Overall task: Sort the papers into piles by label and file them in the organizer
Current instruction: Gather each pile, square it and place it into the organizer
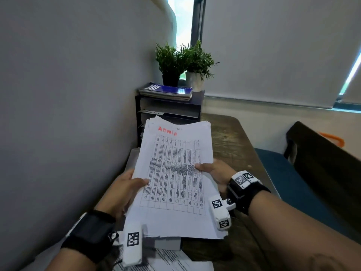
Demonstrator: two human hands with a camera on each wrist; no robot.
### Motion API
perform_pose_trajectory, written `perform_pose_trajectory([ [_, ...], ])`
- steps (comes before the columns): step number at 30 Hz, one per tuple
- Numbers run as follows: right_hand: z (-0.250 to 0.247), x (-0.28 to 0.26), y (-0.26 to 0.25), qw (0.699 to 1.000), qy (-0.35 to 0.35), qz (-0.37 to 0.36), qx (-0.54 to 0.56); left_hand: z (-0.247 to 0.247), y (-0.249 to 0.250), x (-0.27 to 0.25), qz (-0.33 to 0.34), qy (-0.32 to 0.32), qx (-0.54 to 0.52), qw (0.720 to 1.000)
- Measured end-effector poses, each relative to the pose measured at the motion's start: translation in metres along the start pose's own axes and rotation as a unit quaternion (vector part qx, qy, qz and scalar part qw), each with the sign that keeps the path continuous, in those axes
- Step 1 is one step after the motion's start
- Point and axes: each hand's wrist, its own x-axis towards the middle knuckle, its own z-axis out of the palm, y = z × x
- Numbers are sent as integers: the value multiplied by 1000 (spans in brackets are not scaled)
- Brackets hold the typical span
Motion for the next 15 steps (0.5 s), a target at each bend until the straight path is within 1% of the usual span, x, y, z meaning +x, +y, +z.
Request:
perform_pose_trajectory([
  [2, 14, 13, 3, 1000, -17, 7, 13, -10, 6, -3, 8, 3, -19, 1000],
  [5, 33, 32, 4, 999, -39, 24, 7, -25, 7, 1, 0, 30, -52, 998],
  [7, 43, 42, 2, 999, -39, 35, 6, -32, 8, 9, -13, 51, -65, 996],
  [10, 47, 56, 0, 998, -24, 53, 14, -36, 16, 17, -54, 78, -116, 989],
  [12, 49, 59, -5, 997, -17, 67, 24, -37, 20, 19, -71, 70, -187, 977],
  [14, 47, 66, -10, 995, -13, 79, 58, -30, 21, 15, -48, 54, -300, 951],
  [15, 46, 68, -14, 995, -6, 80, 61, -24, 17, 14, -26, 63, -343, 937],
])
